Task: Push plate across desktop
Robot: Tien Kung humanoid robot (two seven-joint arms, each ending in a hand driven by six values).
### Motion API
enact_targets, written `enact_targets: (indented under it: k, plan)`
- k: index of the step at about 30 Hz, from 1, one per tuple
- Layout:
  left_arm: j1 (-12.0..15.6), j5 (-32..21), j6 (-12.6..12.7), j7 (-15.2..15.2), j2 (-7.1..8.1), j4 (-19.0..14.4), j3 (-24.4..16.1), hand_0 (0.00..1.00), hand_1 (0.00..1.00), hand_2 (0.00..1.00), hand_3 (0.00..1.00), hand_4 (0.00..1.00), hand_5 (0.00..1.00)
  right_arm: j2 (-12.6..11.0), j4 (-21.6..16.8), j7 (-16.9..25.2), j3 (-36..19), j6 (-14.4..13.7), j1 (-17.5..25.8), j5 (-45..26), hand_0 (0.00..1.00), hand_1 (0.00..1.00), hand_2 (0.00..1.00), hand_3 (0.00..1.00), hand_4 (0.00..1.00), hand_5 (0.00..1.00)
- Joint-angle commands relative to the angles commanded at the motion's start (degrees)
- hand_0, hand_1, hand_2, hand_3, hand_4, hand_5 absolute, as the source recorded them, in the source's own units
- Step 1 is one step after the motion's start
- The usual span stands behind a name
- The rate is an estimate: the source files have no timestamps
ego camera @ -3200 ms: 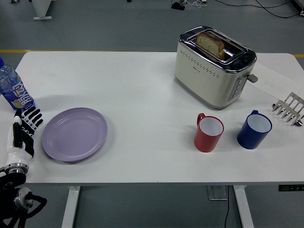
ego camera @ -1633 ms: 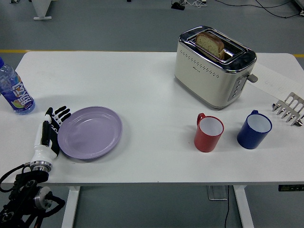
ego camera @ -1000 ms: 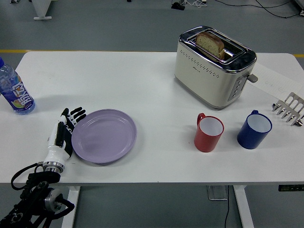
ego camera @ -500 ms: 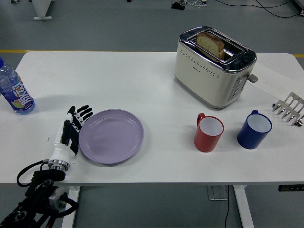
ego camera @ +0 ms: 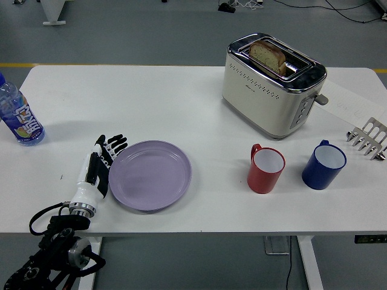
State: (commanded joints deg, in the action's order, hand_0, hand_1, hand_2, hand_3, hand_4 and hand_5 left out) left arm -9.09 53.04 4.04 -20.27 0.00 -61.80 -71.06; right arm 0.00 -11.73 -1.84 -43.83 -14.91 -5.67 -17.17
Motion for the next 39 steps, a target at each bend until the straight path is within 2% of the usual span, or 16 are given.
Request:
enact_targets:
  k: [15, 39]
  plan:
    - [-0.6, -1.1, 0.0, 0.0, 0.0, -0.5, 4.9, 0.8, 0.777, 0.746, 0.657, 0.539, 0.998, 0.0, 0.0, 0.0, -0.1, 0.1, -0.1, 0.3, 0.569, 0.476, 0.627, 0.642, 0.42, 0.603]
    - [-1.3, -3.2, 0.1, -0.1, 0.0, -1.3, 10.4, 0.799, 0.777, 0.746, 0.657, 0.538, 0.998, 0.0, -0.1, -0.2, -0.5, -0.2, 0.1, 0.8, 0.571, 0.477, 0.627, 0.641, 0.421, 0.602]
